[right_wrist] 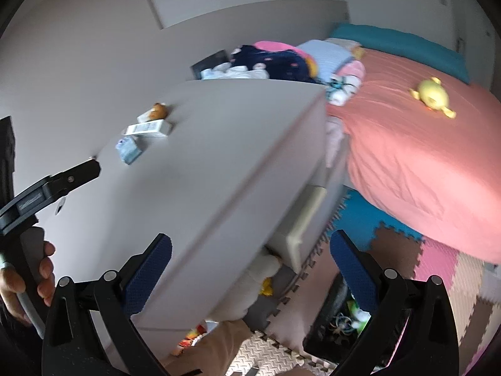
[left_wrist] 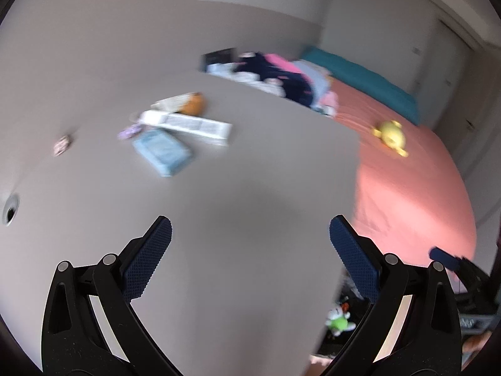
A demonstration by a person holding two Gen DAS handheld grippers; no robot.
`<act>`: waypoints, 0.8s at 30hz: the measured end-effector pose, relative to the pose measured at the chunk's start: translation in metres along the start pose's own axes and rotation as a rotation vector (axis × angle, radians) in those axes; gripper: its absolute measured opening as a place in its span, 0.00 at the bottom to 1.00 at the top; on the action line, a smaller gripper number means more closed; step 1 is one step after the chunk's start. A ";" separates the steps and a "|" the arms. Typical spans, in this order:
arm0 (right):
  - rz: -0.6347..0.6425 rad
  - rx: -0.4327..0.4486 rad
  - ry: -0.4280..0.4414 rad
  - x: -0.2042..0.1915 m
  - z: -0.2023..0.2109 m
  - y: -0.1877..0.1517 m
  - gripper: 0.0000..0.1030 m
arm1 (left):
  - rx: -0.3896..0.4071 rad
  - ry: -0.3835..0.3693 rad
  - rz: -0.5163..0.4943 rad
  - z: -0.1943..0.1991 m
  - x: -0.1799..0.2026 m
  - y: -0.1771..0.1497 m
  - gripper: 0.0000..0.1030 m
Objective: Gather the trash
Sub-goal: 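Move both open tools back over the desk toward the wipes pack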
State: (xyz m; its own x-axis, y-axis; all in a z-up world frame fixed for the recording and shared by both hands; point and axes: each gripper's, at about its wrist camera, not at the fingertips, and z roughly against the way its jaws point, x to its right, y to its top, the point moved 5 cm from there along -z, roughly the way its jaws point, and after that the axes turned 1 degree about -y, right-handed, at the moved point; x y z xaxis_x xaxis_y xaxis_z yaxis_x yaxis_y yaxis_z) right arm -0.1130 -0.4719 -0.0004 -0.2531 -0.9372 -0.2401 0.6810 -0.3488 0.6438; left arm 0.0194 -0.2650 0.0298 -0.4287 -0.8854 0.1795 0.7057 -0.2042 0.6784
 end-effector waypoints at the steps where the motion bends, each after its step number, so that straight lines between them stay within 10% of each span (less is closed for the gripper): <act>1: 0.006 -0.002 0.002 -0.005 -0.004 0.004 0.98 | -0.003 0.011 0.019 -0.002 -0.008 0.002 0.95; 10: 0.075 -0.020 -0.011 -0.047 -0.040 0.046 0.98 | -0.040 0.092 0.186 -0.039 -0.068 0.031 0.94; 17: 0.112 -0.036 0.009 -0.068 -0.068 0.078 0.98 | -0.113 0.128 0.251 -0.078 -0.094 0.049 0.63; 24: 0.141 -0.048 0.027 -0.086 -0.100 0.104 0.98 | -0.161 0.119 0.286 -0.107 -0.105 0.059 0.60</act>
State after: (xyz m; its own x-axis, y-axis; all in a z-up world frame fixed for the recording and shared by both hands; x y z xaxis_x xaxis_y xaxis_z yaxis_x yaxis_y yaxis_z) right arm 0.0484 -0.4270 0.0141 -0.1343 -0.9764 -0.1693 0.7407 -0.2124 0.6374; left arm 0.1666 -0.2288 -0.0256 -0.1382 -0.9570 0.2552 0.8716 0.0048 0.4902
